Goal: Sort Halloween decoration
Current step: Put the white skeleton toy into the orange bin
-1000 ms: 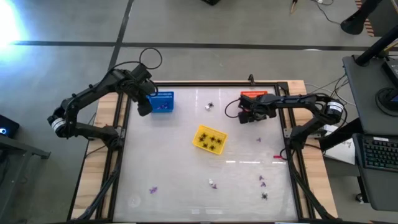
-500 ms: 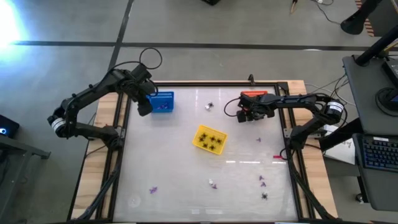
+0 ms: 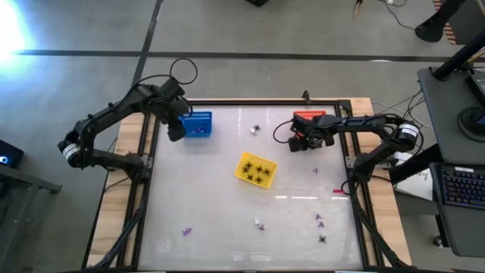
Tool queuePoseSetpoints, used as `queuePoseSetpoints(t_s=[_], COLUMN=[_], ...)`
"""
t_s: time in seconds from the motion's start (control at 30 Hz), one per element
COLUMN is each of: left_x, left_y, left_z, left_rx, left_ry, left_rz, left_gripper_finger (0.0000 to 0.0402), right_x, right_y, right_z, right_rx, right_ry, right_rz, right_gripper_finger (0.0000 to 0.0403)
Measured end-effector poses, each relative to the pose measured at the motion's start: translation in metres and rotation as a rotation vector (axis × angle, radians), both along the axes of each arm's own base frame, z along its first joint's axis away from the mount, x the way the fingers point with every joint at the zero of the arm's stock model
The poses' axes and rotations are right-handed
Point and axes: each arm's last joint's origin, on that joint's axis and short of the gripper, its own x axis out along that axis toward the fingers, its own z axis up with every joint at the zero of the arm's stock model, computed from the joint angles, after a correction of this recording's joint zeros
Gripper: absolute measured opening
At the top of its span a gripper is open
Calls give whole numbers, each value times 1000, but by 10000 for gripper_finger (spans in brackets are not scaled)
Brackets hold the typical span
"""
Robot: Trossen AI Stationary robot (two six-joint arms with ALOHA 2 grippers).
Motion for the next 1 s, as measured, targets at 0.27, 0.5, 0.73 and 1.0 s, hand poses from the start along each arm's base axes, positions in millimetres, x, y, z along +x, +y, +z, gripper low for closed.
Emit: queuePoseSetpoints(t_s=[0.27,0.5,0.73,1.0], left_x=[0,0,0,-1], left_y=[0,0,0,-1], left_z=[0,0,0,0], left_rx=[2,2,-1,-8], left_ry=[-2,-4,-1,6], left_rz=[0,5,8,8], left_gripper_finger=[107,107,107,107], right_x=[-4,-6,-7,-9], right_y=[2,3,4,5], right_z=[-6,-8,-5,28], right_rx=[2,6,-1,-66], right_ry=[3,7,-8,-143], right_rz=[-21,-43,-44,-69], right_gripper_finger=[89,19,16,14])
